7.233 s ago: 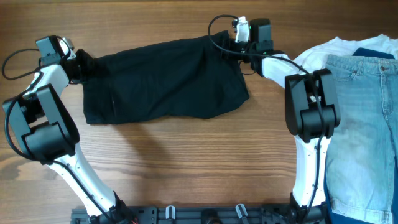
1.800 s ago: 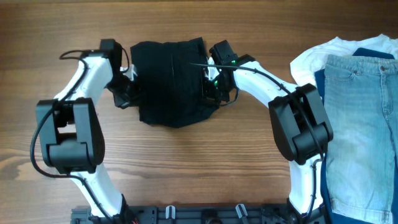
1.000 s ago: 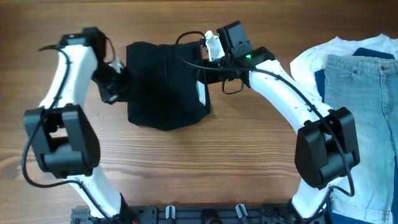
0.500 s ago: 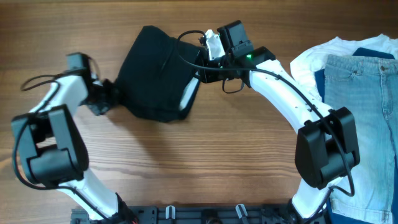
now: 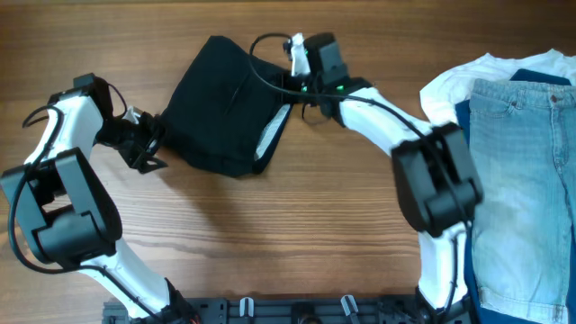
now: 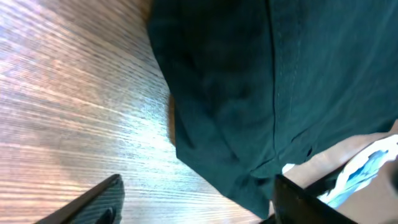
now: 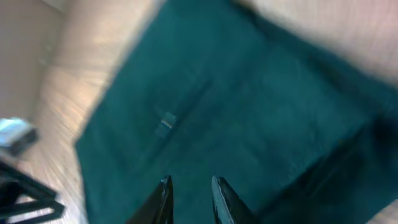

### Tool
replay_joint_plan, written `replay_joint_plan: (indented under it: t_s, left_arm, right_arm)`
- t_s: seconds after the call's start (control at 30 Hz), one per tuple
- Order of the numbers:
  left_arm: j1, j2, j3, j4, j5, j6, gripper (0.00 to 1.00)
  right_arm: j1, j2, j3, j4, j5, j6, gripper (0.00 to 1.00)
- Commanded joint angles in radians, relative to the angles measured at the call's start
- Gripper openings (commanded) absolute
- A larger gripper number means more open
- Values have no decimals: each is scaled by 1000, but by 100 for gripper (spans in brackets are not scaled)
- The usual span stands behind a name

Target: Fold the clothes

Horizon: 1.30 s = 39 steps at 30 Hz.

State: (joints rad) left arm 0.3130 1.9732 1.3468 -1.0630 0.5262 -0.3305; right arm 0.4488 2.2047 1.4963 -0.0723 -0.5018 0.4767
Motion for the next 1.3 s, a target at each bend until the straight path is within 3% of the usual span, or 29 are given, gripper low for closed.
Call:
replay_joint_plan:
  t_s: [0.0,0.13,0.23,0.43,0.47,0.53,0.57,0.6,0.63,0.67,0.77,0.93,1.03,1.27]
  left_arm:
    - [-13,5,-25,12,23,28,89]
    - [-45,5,-82,83,24,-69,100]
    - [-119,5,-203,296,112,-190,100]
    - [-229,5,-344,597,37,-523,99]
    - [-248,5,-363,657,13,-576,94]
    - [-270,5,-373,698,-29,-620,72]
    - [-279,5,-373,706,-65,-621,45]
    - [-280,5,-373,706,-84,-620,33]
    - [-280,5,-373,704,-103,-615,14]
    - [-276,5,-373,709,-109,-591,4]
    - [-249,-16,-370,686,-97,-460,4]
    - [-99,-233,-336,645,-67,-397,4]
    - [51,-358,-310,774,-68,-363,4]
    - [307,-248,-311,903,-160,-294,4]
  right_arm:
    - [3,89,-4,-1,-87,59,19]
    - [2,111,-4,-21,-99,69,18]
    - [2,111,-4,-30,-102,72,17]
    - [2,111,-4,-45,-118,72,17]
    - [2,110,-4,-45,-122,72,17]
    - [2,110,-4,-47,-127,72,17]
    - [2,110,-4,-48,-135,72,17]
    - [2,110,-4,-47,-152,72,17]
    - [1,110,-4,-48,-172,72,16]
    - [-2,108,-4,-48,-213,73,16]
    - [-22,72,-4,-51,-381,101,11]
    - [-77,-146,-4,-105,-397,98,7]
    - [-104,-286,-4,-130,-394,72,7]
    - [-108,-427,-4,-334,-365,32,7]
